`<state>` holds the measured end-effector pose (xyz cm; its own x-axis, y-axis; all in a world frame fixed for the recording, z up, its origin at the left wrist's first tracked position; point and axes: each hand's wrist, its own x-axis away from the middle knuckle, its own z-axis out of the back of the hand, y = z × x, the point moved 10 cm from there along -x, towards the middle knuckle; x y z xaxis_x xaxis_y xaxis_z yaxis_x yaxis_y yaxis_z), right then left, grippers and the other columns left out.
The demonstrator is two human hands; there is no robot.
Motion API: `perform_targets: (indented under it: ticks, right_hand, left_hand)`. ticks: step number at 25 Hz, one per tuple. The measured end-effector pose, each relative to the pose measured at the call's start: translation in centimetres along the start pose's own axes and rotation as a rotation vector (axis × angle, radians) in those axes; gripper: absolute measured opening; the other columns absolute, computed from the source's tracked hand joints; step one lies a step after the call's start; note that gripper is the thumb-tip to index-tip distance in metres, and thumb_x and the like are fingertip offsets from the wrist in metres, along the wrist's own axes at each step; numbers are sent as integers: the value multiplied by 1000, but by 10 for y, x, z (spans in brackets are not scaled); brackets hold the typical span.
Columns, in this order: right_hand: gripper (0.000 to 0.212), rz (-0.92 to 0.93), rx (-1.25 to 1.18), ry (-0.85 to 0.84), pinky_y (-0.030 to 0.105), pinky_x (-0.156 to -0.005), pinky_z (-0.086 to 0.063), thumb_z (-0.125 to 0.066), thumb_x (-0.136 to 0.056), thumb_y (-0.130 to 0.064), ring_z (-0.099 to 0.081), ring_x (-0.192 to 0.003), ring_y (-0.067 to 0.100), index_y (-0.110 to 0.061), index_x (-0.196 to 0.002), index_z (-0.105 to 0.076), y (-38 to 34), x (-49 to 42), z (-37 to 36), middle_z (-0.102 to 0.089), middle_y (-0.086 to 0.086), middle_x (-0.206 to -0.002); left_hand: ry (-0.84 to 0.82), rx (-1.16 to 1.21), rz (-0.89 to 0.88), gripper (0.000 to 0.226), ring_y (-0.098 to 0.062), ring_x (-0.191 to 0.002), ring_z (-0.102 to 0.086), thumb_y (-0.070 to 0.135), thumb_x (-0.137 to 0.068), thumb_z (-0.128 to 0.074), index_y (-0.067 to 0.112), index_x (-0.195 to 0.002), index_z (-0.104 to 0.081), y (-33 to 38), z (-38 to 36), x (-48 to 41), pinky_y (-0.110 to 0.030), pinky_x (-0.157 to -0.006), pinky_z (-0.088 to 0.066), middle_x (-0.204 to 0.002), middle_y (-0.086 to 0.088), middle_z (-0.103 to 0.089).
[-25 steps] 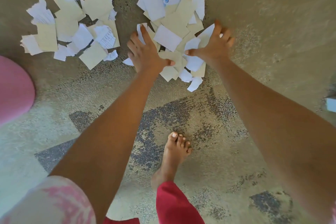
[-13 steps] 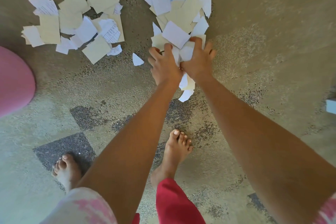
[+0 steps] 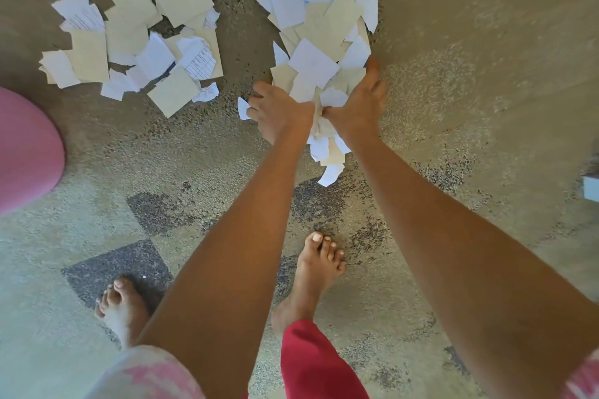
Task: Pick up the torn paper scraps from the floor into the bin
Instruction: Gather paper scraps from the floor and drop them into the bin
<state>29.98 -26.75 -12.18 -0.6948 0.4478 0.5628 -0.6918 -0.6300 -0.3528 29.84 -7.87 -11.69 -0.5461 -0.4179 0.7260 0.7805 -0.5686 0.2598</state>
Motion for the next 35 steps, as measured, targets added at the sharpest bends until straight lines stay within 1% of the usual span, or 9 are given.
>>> perform_targets:
  ticks: [5,9,12,17,22,25,30,33,35]
  right_hand:
    - [112,-49,-102,-26,47,-102,-43,-89,-57,-19,-39,-127,33,-13,-144,-19,13,-3,-9,-32,13,-142]
    - [110,-57,-265,-52,50,-93,-51,-85,-58,-9,-48,-119,29,-27,-144,-19,23,2,-11,-51,2,-131]
    - [103,-62,-339,-64,50,-91,-53,-84,-59,-10,-50,-119,27,-33,-139,-25,27,9,-10,-55,1,-125]
    - [57,-8,-288,-99,45,-87,-52,-76,-73,-13,-48,-115,28,-18,-123,-49,12,27,-3,-50,-8,-96]
    - [29,-3,-394,-126,43,-83,-57,-68,-82,-4,-66,-98,28,-7,-111,-65,-7,39,10,-70,12,-103]
    - [31,-29,-463,-127,37,-84,-57,-68,-83,-4,-66,-100,23,-9,-114,-65,-19,46,17,-70,9,-107]
    - [32,-37,-526,-136,15,-69,-51,-67,-85,-2,-66,-91,14,-7,-117,-64,-49,68,19,-69,4,-103]
    - [36,-7,-552,-125,19,-76,-53,-68,-85,-3,-66,-97,17,-6,-120,-62,-74,84,17,-69,5,-108]
    - [37,14,-560,-117,15,-75,-53,-67,-85,-3,-65,-97,16,-5,-122,-61,-91,94,16,-69,5,-110]
  left_hand:
    - [-15,36,37,76,-34,-118,-52,28,-71,-84,7,-125,-35,3,-13,4,-40,-90,-47,-129,-16,-53]
    - [-93,126,68,60,-30,-112,-59,32,-71,-84,10,-119,-57,-8,-17,-3,-48,-92,-51,-118,-8,-65]
    - [-139,173,28,46,-29,-107,-62,29,-72,-83,12,-111,-66,-13,-17,-6,-45,-91,-53,-111,-7,-70]
    - [-229,252,-6,45,-28,-108,-62,22,-80,-79,10,-120,-63,-21,-3,-5,-39,-93,-52,-118,-9,-67]
    - [-210,306,-8,51,-29,-110,-60,21,-82,-77,9,-128,-58,-37,36,-9,-44,-97,-50,-120,-9,-65]
    - [-207,354,-15,51,-27,-111,-58,18,-84,-75,9,-130,-57,-47,61,-12,-41,-97,-49,-120,-7,-63]
    - [-137,411,-25,51,-29,-116,-58,22,-83,-76,12,-129,-58,-66,109,-17,-46,-99,-49,-128,-8,-61]
    - [-81,435,-39,49,-29,-118,-57,23,-84,-75,12,-128,-57,-76,140,-18,-44,-99,-49,-130,-8,-60]
    - [-49,455,-44,51,-28,-119,-57,23,-83,-75,13,-130,-56,-81,160,-17,-43,-100,-48,-131,-7,-59]
